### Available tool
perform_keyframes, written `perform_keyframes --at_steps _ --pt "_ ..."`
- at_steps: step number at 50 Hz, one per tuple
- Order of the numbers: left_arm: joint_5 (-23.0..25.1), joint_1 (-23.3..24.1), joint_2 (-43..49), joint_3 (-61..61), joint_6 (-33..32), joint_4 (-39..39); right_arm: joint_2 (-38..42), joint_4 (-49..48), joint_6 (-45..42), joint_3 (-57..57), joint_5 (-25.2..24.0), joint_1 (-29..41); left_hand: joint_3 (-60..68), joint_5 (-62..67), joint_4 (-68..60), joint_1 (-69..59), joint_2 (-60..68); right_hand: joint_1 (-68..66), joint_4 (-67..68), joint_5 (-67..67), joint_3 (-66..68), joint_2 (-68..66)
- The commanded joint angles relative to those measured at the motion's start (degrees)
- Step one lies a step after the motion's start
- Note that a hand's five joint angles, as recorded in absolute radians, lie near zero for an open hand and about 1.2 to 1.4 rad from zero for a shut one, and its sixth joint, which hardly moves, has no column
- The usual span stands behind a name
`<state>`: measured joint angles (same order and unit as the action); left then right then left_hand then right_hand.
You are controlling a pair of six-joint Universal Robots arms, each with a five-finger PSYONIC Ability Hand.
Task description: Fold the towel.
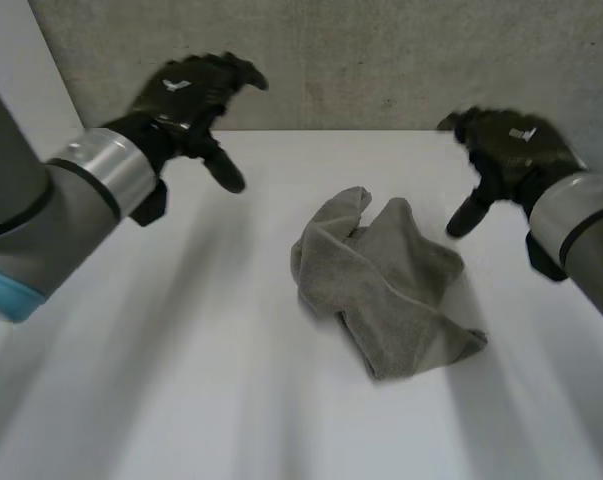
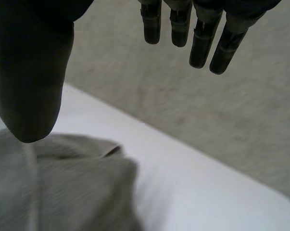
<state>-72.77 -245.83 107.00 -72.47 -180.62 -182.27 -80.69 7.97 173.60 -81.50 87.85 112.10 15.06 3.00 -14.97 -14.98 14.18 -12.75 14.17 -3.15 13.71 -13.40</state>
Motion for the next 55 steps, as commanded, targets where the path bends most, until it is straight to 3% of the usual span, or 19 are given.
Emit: perform_keyframes --at_steps 1,10,18,24,32,38,40,47,55 --pt "7.91 0.18 10.93 4.87 -5.43 -1.51 0.79 -0.67 0.43 -9.01 -4.0 -0.74 -2.82 -0.77 2.74 2.75 -1.94 2.75 -4.17 3.15 -3.71 3.4" --pt "8.53 2.19 23.42 9.36 -17.21 -1.16 5.8 -10.07 0.51 -18.77 -2.77 -0.57 -2.65 -0.6 2.57 2.58 -1.78 2.75 -4.17 3.15 -3.71 3.4" --pt "8.7 3.96 28.96 10.68 -23.02 -0.9 10.28 -13.77 3.06 -21.86 0.03 0.13 -2.15 -0.1 2.06 2.07 -1.27 2.75 -4.17 3.15 -3.71 3.4" --pt "10.9 5.36 30.55 10.6 -23.99 -0.55 12.4 -14.12 3.41 -22.04 1.98 0.22 -1.14 0.91 1.05 1.06 -0.26 2.33 -3.75 2.73 -3.29 2.98" --pt "11.95 6.16 31.17 10.68 -24.17 -0.9 13.02 -14.39 3.15 -22.3 2.06 0.13 1.89 3.94 -1.97 -1.96 2.77 -12.47 11.05 -12.07 11.51 -11.82" --pt "11.34 6.24 31.17 10.68 -24.17 -1.07 13.1 -14.39 2.71 -22.22 1.54 0.22 16.18 18.24 -16.27 -16.26 17.06 -27.78 26.36 -27.38 26.82 -27.13" --pt "11.08 6.24 31.52 10.95 -24.26 -1.25 14.24 -14.39 2.62 -22.04 1.36 0.22 26.73 28.79 -26.82 -26.81 27.61 -31.62 30.21 -31.22 30.67 -30.97" --pt "9.93 6.24 33.45 13.15 -24.26 -1.6 15.39 -14.21 2.62 -21.69 1.19 0.31 25.44 27.49 -25.52 -25.51 26.32 -36.19 34.77 -35.79 35.23 -35.54" --pt "6.59 6.24 34.95 14.99 -25.4 -1.69 14.86 -13.86 2.62 -22.22 -1.98 0.22 26.28 28.33 -26.36 -26.36 27.16 -50.99 49.57 -50.59 50.03 -50.34"
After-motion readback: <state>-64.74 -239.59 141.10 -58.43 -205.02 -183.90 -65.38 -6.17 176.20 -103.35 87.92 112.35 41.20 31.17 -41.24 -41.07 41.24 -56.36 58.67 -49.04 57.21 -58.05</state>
